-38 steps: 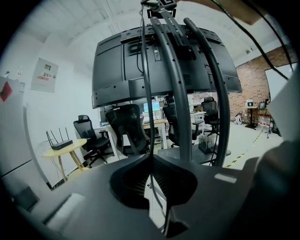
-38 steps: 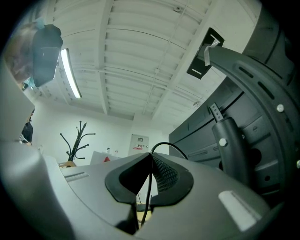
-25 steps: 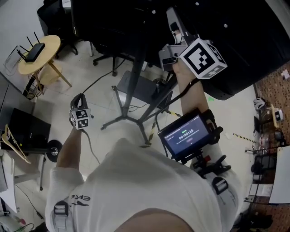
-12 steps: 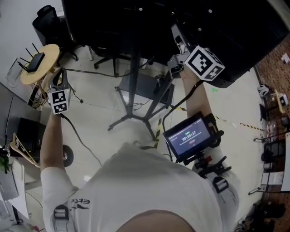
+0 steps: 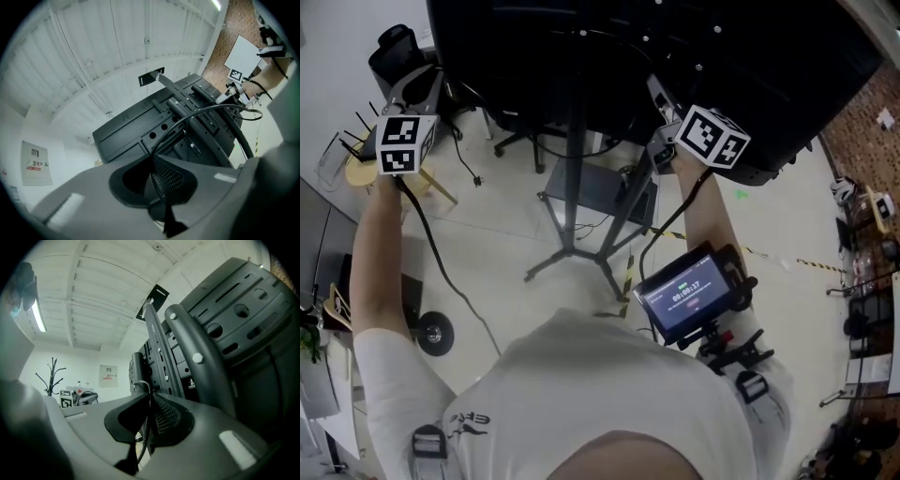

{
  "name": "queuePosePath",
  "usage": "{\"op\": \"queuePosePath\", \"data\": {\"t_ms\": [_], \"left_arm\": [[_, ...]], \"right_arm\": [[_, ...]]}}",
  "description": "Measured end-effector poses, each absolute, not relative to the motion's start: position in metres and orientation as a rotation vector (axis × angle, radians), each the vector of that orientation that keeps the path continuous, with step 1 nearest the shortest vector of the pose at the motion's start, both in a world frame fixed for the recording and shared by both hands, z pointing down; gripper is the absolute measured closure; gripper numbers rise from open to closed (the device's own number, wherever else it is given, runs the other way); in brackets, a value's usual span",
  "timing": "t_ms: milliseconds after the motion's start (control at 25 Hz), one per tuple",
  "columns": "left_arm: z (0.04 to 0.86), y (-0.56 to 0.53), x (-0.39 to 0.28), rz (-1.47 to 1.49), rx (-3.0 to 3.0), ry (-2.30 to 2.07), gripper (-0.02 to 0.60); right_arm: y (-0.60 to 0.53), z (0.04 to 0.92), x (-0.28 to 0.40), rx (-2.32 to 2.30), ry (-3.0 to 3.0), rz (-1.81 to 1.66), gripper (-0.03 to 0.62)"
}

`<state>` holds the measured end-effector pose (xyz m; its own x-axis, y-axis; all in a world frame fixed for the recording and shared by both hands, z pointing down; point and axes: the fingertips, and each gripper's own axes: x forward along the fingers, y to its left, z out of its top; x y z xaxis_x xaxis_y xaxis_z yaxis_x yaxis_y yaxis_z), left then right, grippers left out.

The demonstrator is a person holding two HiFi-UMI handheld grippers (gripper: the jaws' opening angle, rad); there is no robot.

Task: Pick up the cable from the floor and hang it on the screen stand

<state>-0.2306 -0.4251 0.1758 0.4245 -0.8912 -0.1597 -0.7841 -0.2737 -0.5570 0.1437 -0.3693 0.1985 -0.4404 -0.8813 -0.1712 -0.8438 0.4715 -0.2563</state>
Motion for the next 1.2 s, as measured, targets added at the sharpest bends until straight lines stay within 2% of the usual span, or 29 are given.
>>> {"op": "queuePosePath", "data": {"t_ms": [240, 440, 840, 1200], "left_arm": [[0.116, -0.418, -0.184, -0.208, -2.109, 1.336, 0.563], [0.076, -0.414, -0.139, -0.188, -2.105, 1.284, 0.563], [0.029, -0.395, -0.045, -0.196, -2.108, 1.170, 0.563], [0.021, -0.402, 0.007, -0.314, -2.044, 1.076, 0.561]], "right_arm": [[-0.364, 0.205, 0.152, -1.455, 2.449, -0.215, 0.539], [-0.356, 0.199, 0.166, -1.458, 2.460, -0.169, 0.465], [-0.313, 0.182, 0.235, -1.506, 2.396, -0.066, 0.473], [-0.274, 0.149, 0.175, -1.277, 2.599, 0.160, 0.456]]}}
